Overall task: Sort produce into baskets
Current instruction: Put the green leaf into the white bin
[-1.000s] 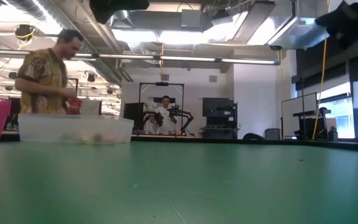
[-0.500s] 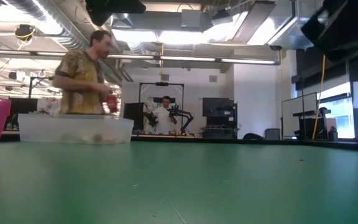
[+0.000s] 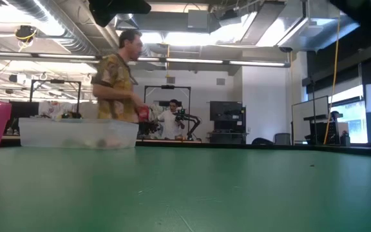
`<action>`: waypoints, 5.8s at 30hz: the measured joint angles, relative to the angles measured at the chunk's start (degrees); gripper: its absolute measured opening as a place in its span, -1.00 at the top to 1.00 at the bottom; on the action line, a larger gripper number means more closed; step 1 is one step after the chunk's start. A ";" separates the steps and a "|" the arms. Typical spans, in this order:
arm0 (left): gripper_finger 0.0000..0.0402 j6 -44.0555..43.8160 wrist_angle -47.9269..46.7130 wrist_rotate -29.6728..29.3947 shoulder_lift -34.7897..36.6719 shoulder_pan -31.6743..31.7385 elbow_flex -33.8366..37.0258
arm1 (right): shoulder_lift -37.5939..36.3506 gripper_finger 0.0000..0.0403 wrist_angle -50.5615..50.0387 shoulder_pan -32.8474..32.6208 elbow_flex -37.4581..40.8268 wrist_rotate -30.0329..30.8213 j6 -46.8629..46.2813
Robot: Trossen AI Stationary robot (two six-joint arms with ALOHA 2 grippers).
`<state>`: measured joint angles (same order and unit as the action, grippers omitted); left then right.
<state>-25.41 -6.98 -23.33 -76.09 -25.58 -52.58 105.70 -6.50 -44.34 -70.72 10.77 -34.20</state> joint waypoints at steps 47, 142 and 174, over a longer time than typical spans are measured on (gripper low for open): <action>-0.22 2.62 -0.07 -0.04 0.00 0.07 0.00 | 15.45 1.00 18.23 3.61 0.07 -12.88 -5.96; -0.22 1.84 6.75 -4.13 -19.95 2.26 6.38 | -59.32 0.97 -52.21 14.02 2.62 22.05 -0.41; 0.23 -3.04 15.42 -1.40 -30.67 0.13 6.25 | -57.69 0.97 -51.87 13.60 5.22 21.61 -3.05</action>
<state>-28.45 8.44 -24.73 -106.76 -25.45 -46.33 48.01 -58.37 -30.74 -65.49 32.38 -37.26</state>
